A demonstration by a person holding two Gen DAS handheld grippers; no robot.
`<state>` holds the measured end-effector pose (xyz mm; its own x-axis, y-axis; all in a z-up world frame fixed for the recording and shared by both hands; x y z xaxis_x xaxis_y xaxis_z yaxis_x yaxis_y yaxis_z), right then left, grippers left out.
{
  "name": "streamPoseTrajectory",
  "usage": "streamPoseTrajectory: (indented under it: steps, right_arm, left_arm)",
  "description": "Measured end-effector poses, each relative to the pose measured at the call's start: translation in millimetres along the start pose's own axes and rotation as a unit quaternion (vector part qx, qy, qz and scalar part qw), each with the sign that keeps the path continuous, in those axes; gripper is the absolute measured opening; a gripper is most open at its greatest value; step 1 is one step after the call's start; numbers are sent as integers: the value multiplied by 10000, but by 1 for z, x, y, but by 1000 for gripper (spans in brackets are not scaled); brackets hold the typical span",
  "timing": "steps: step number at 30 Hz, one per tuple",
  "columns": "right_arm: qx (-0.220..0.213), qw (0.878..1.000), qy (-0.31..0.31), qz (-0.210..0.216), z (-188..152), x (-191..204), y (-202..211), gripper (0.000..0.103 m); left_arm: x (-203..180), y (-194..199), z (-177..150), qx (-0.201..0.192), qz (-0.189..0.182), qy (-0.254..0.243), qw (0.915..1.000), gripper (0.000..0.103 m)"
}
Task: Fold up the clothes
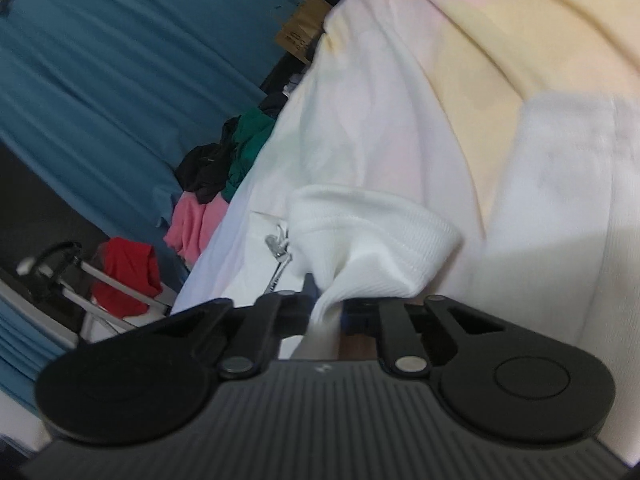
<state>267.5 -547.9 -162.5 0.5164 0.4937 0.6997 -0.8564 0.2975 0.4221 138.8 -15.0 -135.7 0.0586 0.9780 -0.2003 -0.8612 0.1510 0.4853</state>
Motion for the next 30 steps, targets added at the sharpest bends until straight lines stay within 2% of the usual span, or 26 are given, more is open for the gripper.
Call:
streamPoseTrajectory:
  steps: [3,7,10,13,16,19,21,23,27,30]
  right_arm:
    - [-292,9992,265,44,19,9,12,9]
    - [-530,9979,237,-293,33,-16,17,9]
    - [-393,9964,246,-709,33,-52,11,9]
    - [-145,9978,196,-624,31,-67,7,9]
    - [14,9948,709,-735,30,-55,12,22]
    - [170,9894,1260,-705,23,-40,34,43]
    - [161,9805,1860,-616,19,-22,60,74]
    - [140,9692,2416,-462,13,-4,88,83]
    - [502,9525,3003,90,-18,38,151,82]
    - [640,9288,3611,536,-51,72,207,82]
  left_arm:
    - [-6,8,5,-86,-151,-75,9998,102]
    - [-13,22,10,-235,-323,-137,9991,102]
    - [-17,26,9,-242,-364,-220,9988,102]
    - [-19,26,9,-211,-369,-211,9989,102]
    - [-22,29,12,-302,-307,-283,9987,102]
    - [-23,36,16,-365,-298,-262,9985,102]
    - [-25,43,18,-419,-307,-290,9982,102]
    - [-27,50,19,-473,-317,-318,9979,102]
    - [-32,67,21,-570,-364,-404,9969,102]
    - [-38,83,20,-597,-426,-492,9961,103]
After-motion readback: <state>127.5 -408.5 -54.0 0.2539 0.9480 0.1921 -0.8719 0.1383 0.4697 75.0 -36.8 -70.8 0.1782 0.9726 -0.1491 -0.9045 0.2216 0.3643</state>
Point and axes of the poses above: each gripper's, at about its wrist camera, not at the fingertips, and y roughly against the way its jaws point, x to its left, z to its top, the point moved 6 cm from there along -y, roughly the way its jaws point, and after that the axes turned 3 degrees about y, right-handed, at the moved point
